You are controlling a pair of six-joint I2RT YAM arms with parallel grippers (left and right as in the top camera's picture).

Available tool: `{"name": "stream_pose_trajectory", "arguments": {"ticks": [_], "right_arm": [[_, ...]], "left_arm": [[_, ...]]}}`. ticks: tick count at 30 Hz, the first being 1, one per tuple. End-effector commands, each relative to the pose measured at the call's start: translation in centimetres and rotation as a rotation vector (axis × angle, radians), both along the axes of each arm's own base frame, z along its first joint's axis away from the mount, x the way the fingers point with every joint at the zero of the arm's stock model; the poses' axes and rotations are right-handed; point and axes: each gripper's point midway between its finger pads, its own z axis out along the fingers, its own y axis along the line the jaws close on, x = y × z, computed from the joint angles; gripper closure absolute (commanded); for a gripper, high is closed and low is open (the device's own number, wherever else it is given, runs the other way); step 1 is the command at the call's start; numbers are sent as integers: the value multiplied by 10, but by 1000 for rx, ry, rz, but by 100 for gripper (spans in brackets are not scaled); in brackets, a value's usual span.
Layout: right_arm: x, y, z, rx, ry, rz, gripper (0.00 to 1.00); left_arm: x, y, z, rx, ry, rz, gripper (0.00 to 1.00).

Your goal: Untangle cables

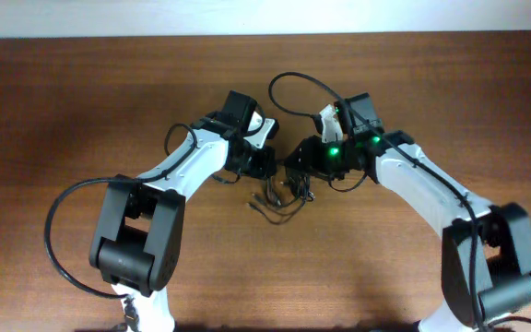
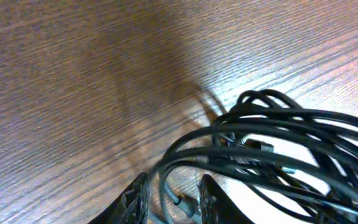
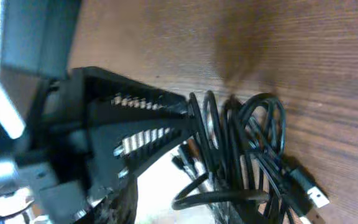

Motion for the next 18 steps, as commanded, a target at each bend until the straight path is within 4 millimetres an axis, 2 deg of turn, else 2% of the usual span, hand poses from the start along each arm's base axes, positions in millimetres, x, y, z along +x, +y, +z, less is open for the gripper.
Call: {"name": "stream_pose_trajectory", "arguments": {"ticks": [1,2,5,9,13,15,18], "right_arm": [[3,-3,-14,-43,19,-27,91],[3,-1,-11,-28,13,-21,96],[2,9,13,121,-15,59,96],[3,8,48,346,-20,129,96],[-5,6,67,459,-37,204,96],[-6,6,69,475,-35,212,96],[-8,4,64,456,-28,211,96]], "left_arm": [[-2,0,-4,-1,9,-3,71],[-2,0,-4,-1,9,-3,71],[-2,0,-4,-1,9,-3,71],[-2,0,-4,-1,9,-3,71],[-2,0,-4,0,9,-3,73],[-2,0,-4,1,9,-3,75],[0,7,-8,45,1,11,66]]}}
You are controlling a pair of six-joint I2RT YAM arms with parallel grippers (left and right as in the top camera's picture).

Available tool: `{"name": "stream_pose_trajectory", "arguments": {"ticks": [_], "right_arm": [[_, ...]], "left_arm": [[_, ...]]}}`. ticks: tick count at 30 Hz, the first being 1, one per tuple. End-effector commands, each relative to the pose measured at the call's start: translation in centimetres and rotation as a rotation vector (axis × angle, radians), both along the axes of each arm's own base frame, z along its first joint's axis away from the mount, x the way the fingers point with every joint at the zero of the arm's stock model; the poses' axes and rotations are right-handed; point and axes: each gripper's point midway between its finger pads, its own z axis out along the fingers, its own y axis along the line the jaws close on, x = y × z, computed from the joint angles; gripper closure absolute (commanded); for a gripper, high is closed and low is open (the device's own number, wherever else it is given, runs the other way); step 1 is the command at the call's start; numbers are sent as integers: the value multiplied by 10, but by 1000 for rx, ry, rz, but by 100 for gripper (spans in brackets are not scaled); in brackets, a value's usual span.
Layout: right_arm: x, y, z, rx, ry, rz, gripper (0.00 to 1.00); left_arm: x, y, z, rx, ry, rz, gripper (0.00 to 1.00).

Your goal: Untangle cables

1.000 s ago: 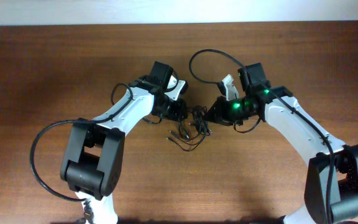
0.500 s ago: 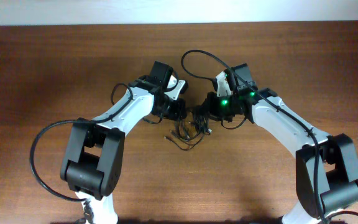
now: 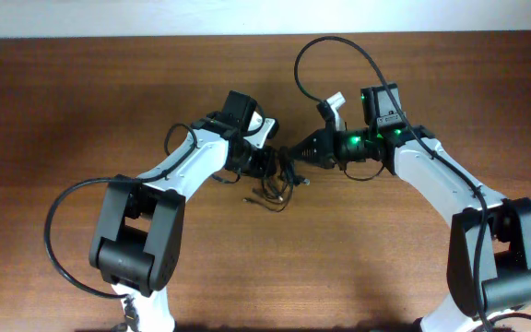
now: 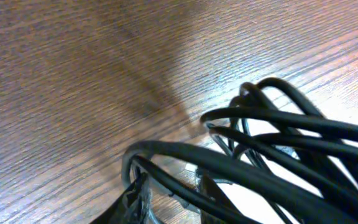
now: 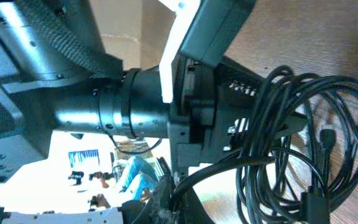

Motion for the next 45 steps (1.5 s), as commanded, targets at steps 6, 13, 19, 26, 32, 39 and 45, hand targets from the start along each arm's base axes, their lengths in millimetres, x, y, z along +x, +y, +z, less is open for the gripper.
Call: {"name": "stream_pose_trajectory", "arguments": {"ticks": [6,13,19,26,32,39,45], "right_arm": [[-17,1,7,64,-64,100,96],[-29,3,22,162,-57,162,96],[-33,7,22,164,-52,174,96],[-42,18,23,167,-49,210,96],[-38,16,11,103,-67,186,96],[-48,13,-13,-29,29,157,96],[-33,-10,-49,-262,21,59,96]], "left_arm": [[-8,-16,38,-291,-2,-199,59],[-3,-14,59,-425,-100,-305,55],[0,-24,48,-336,-142,-338,31],[8,-37,24,-290,-135,-309,22],[33,23,8,-188,2,41,100],[31,51,4,-172,72,139,100],[30,52,4,-172,82,151,100]]}}
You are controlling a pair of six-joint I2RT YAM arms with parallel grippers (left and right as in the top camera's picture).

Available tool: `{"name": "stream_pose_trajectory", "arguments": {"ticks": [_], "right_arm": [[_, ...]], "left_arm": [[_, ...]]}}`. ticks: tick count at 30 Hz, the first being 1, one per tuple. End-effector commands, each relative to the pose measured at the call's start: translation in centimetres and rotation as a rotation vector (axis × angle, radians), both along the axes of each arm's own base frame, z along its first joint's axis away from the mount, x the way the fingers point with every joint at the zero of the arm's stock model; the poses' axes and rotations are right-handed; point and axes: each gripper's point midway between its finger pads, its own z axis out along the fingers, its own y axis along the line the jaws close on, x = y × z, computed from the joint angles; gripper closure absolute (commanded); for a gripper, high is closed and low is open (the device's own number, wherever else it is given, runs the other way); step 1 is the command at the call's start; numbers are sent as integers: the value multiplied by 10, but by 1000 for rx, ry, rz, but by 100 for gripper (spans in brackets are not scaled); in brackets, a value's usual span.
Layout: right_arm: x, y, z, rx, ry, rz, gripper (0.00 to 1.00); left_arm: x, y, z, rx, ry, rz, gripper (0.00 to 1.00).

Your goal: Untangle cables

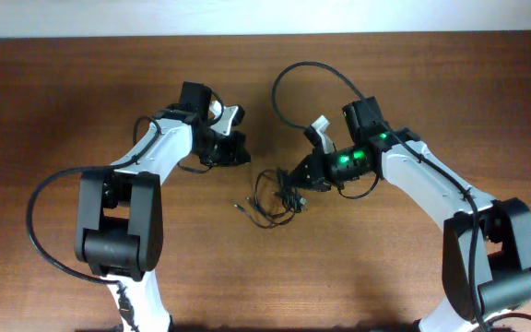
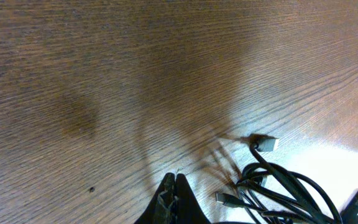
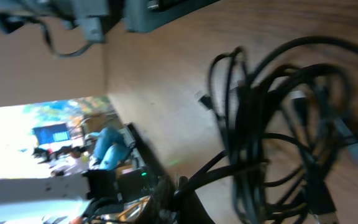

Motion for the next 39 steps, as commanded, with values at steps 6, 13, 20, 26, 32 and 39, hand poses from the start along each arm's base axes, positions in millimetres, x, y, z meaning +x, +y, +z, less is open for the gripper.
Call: {"name": "stream_pose_trajectory", "arguments": {"ticks": [6,13,20,26,32,39], "right_arm": [[31,-76,-48,-358,-15,-202,79],[31,-89,-44,-458,-17,-208,54],[19,-75,1,-390,-70,-151,47],[2,-38,0,-396,-5,-142,44],[16,-35,-28,-568,9,-313,50],[48,-28,-28,-451,-43,-348,96]], "left_arm": [[4,2,0,5,1,14,100],[4,2,0,6,0,14,98],[4,2,0,4,11,30,95],[4,2,0,4,11,30,91],[4,2,0,3,11,30,92],[4,3,0,3,13,33,84]]}}
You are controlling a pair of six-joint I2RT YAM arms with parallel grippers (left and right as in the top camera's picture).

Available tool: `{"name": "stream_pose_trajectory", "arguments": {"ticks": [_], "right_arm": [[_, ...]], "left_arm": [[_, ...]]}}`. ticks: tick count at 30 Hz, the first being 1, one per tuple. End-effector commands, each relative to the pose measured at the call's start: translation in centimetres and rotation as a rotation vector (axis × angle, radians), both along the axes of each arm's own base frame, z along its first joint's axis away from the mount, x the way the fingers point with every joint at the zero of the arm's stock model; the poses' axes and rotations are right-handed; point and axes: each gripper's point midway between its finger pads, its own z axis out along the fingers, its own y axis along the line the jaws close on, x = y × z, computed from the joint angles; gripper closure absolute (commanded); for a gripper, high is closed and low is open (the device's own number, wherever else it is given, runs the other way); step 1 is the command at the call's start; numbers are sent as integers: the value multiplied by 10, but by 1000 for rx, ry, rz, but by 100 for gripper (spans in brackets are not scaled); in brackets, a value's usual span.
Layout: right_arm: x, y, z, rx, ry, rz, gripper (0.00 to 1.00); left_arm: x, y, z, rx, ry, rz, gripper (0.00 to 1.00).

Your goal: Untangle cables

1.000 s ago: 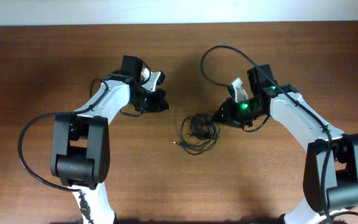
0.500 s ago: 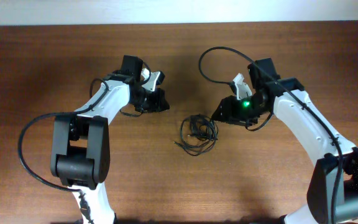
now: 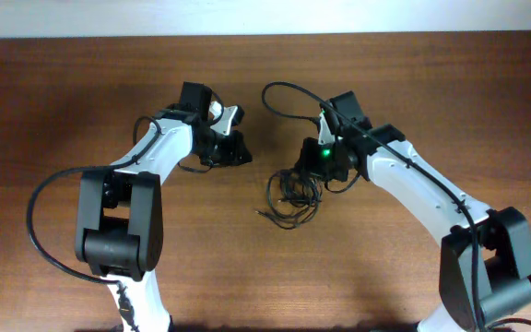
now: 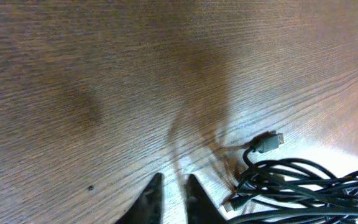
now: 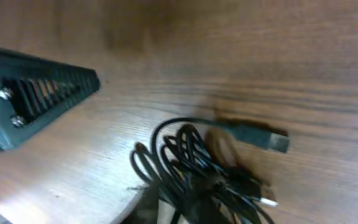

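A tangle of thin black cables (image 3: 291, 197) lies on the brown table, right of centre. My right gripper (image 3: 306, 173) sits at its top edge; in the right wrist view the right gripper (image 5: 185, 206) is shut on strands of the cable bundle (image 5: 188, 160), and a loose USB plug (image 5: 277, 142) sticks out to the right. My left gripper (image 3: 237, 151) hangs to the left, apart from the tangle. Close up, the left gripper (image 4: 173, 182) is slightly open and holds nothing. The cable bundle (image 4: 303, 182) and a plug (image 4: 268, 142) lie to its right.
The wooden table (image 3: 413, 286) ends at a pale wall along the top. The right arm's own wire loop (image 3: 279, 92) arches above the tangle. The left arm's own wire loop (image 3: 40, 217) curves out at the left. The left gripper's ribbed finger (image 5: 39, 93) shows in the right wrist view.
The left gripper's fingers have parted a little while that arm stayed put. The right gripper has moved up and right, and the tangle lies slightly further right, lower in its grip.
Both grippers met at the tangle in the middle, with strands between the left fingers. Then the right gripper held the bundle further right, strands still through the left fingers. Later the left gripper stood shut and empty at the upper left. The right one still holds the bundle.
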Motion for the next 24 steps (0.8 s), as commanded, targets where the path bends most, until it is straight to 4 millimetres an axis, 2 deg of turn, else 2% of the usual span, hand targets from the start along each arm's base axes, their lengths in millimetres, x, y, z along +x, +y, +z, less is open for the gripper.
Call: {"name": "stream_pose_trajectory", "arguments": {"ticks": [1,3,4,5,7,8,10,13,15,17,19,21,24], "right_arm": [[4,-8,0,41,25,-26,96],[4,-6,4,81,33,-14,96],[2,5,15,171,13,57,96],[1,10,21,218,7,89,96],[-3,14,35,330,18,137,96],[-3,13,38,353,13,155,96],[-2,11,39,353,2,163,96],[-1,10,39,355,3,156,96],[1,8,39,363,30,118,96],[5,1,39,365,31,93,96],[7,-3,40,370,34,83,96],[6,-2,40,375,36,87,96],[3,2,40,378,41,101,96]], "left_arm": [[4,3,0,5,-3,10,84],[4,3,0,5,-2,10,84],[2,3,0,5,5,10,83],[2,3,0,4,7,9,79],[1,1,1,-4,10,7,61],[-4,-16,14,-115,-58,-128,54],[-13,-35,34,-268,-151,-281,52],[-19,-44,48,-360,-222,-369,46],[-24,-49,56,-416,-263,-422,44],[-25,-49,56,-419,-274,-435,50],[-25,-49,56,-418,-272,-435,51],[-24,-49,45,-349,-201,-380,51],[-20,-58,31,-241,-165,-334,59]]}}
